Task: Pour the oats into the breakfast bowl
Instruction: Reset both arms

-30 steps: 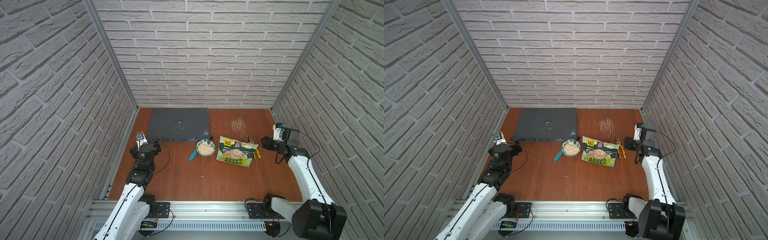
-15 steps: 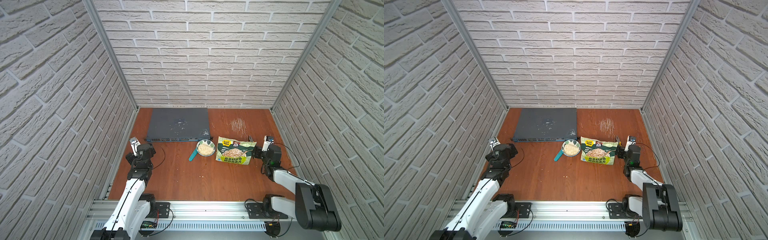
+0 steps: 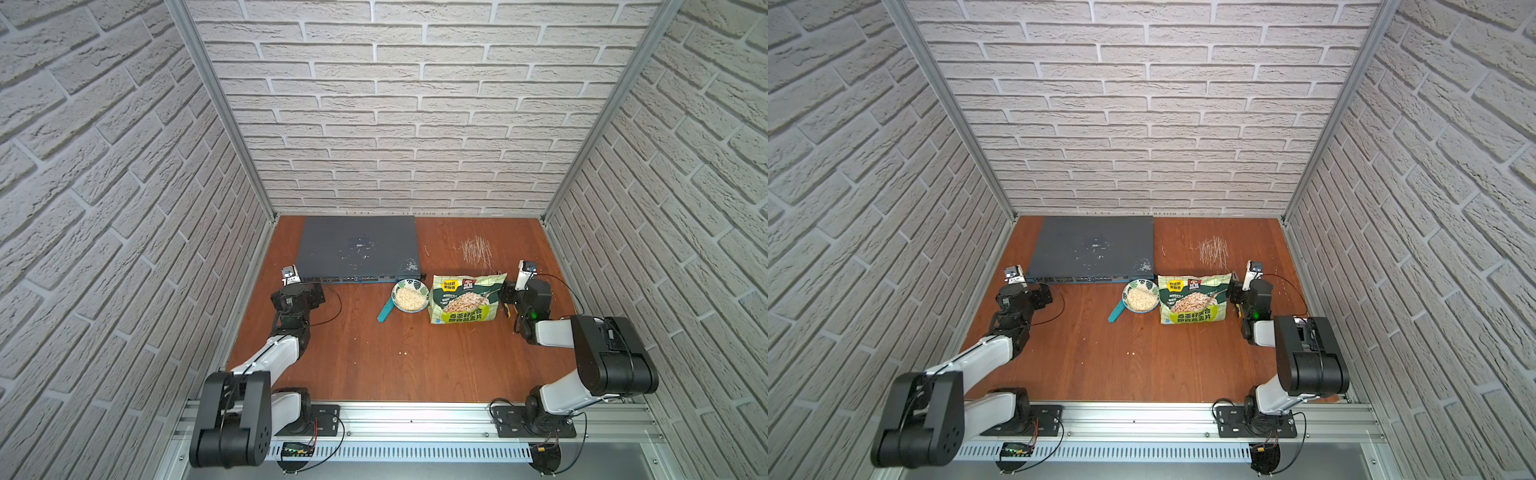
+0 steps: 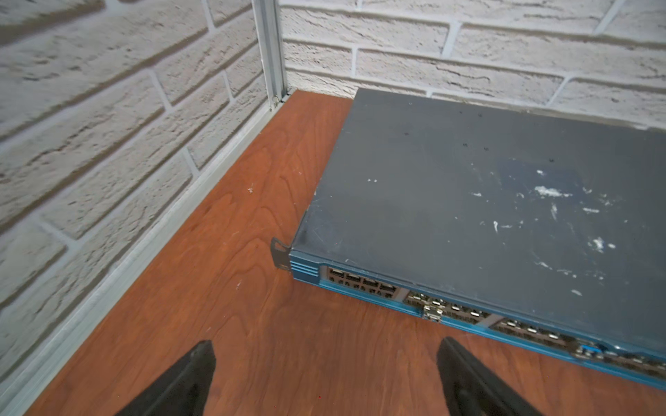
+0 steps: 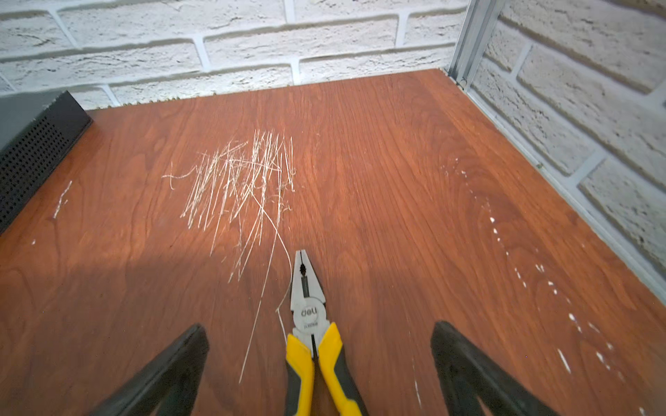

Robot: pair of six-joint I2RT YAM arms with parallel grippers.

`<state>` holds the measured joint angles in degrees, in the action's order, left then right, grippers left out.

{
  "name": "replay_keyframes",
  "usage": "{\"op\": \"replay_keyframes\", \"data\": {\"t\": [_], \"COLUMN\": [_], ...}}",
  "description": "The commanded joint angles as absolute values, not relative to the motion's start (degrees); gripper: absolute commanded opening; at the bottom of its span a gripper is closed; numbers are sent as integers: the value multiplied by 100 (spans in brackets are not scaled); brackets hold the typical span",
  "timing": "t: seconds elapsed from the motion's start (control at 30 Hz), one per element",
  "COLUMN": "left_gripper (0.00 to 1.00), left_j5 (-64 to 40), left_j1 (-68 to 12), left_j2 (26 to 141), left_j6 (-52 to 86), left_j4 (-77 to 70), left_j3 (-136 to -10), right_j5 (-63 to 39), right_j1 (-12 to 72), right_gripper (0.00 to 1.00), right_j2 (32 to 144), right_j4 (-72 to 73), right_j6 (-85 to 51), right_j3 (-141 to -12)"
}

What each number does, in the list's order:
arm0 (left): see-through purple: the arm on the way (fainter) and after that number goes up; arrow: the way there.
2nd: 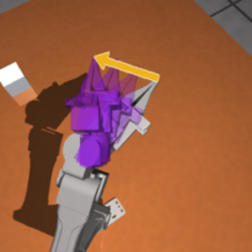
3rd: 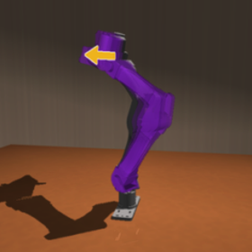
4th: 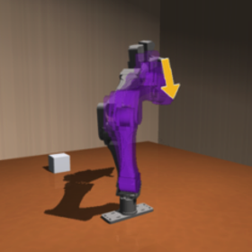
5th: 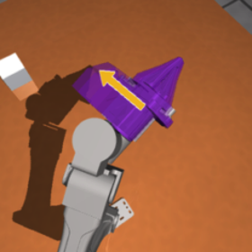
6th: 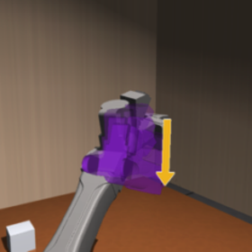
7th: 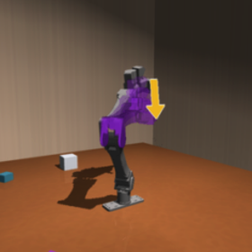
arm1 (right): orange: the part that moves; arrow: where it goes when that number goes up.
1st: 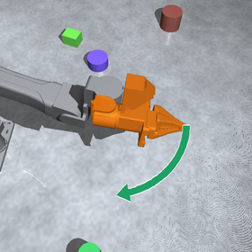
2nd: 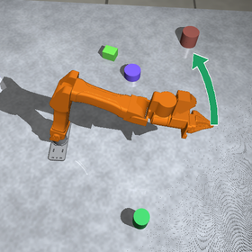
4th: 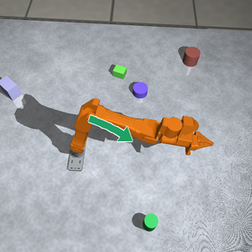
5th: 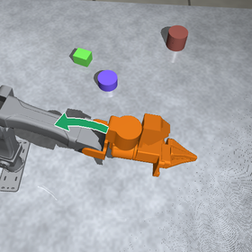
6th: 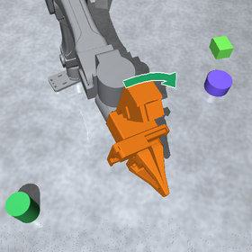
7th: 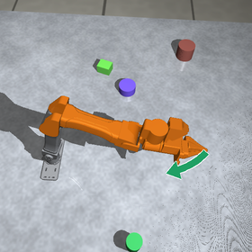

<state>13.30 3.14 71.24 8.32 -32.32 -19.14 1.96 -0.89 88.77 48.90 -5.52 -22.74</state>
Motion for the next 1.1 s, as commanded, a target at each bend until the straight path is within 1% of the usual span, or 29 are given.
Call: {"op": "replay_keyframes", "data": {"t": [0.0,0.2,0.33,0.53,1.07], "left_gripper": [98,98,98,98,98], "left_j5": [798,183,231,429,429], "left_j1": [387,559,633,511,512], "left_j2": [7703,8885,8862,8864,8868], "left_j6": [457,405,511,433,439], "left_j4": [-4677,-5036,-4955,-4949,-4933], "left_j3": [-1821,-2268,-2238,-2261,-2276], "right_j5": [158,187,218,212,235], "right_j1": [-18,-2,0,8,17], "right_gripper": [99,99,99,99,99], "right_j2": [8835,8819,8818,8815,8815], "right_j4": [4956,4909,4846,4858,4860], "right_j6": [-483,-476,-471,-461,-457], "right_j3": [-2297,-2315,-2331,-2326,-2323]}}
